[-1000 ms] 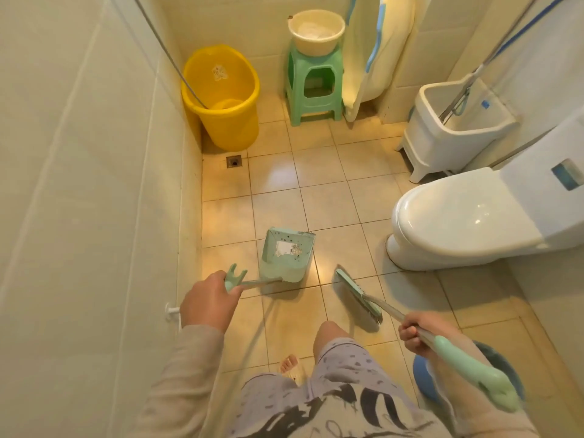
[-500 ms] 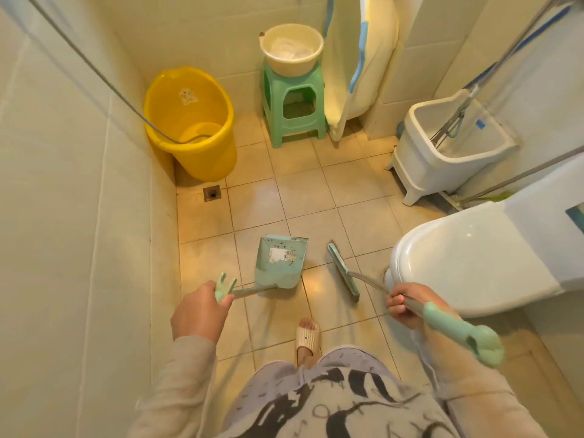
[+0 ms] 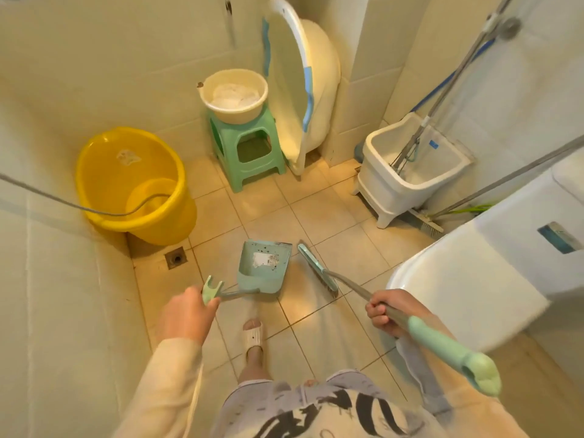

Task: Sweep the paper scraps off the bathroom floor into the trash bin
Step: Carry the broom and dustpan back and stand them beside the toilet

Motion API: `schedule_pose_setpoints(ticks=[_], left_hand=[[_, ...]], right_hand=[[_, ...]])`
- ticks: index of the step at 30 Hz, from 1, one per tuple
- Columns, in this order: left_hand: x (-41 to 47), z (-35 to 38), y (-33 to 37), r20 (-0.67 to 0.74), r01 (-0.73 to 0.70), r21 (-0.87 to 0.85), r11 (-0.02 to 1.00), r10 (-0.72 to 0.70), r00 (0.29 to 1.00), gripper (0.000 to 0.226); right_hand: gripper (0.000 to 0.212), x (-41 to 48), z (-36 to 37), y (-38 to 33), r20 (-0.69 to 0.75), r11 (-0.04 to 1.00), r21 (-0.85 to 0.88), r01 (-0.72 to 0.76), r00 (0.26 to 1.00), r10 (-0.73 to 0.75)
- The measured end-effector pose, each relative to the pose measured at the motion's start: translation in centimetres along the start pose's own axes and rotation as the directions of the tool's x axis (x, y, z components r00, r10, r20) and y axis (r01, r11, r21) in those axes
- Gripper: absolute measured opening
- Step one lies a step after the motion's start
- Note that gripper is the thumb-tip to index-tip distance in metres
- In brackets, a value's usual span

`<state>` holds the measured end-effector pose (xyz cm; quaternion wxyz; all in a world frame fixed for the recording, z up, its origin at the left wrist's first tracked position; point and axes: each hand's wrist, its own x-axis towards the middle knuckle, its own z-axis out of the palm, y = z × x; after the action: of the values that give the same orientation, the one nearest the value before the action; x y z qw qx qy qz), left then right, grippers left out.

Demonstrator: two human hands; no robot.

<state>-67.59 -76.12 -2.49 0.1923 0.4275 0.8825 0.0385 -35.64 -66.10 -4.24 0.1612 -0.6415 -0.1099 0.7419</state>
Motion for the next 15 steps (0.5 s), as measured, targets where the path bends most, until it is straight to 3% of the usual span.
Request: schedule_pose_setpoints(ticks=[8,15], left_hand=[[13.0,-5.0,5.8,0.050,-0.274,0.231,0.934,0.270,0.962,0.023],[21.6,-5.6,12.8,0.192,-0.543,0.301,0.784,0.508,0.840,0.021]], right_hand=[[0.025,1.4,3.5,-0.8,-0.077,0.971,0.238,-0.034,0.996,0.054],[0.028,0.2,4.1,0.5,-0.131,0.875,0.484,0.006,0.989,0.066]])
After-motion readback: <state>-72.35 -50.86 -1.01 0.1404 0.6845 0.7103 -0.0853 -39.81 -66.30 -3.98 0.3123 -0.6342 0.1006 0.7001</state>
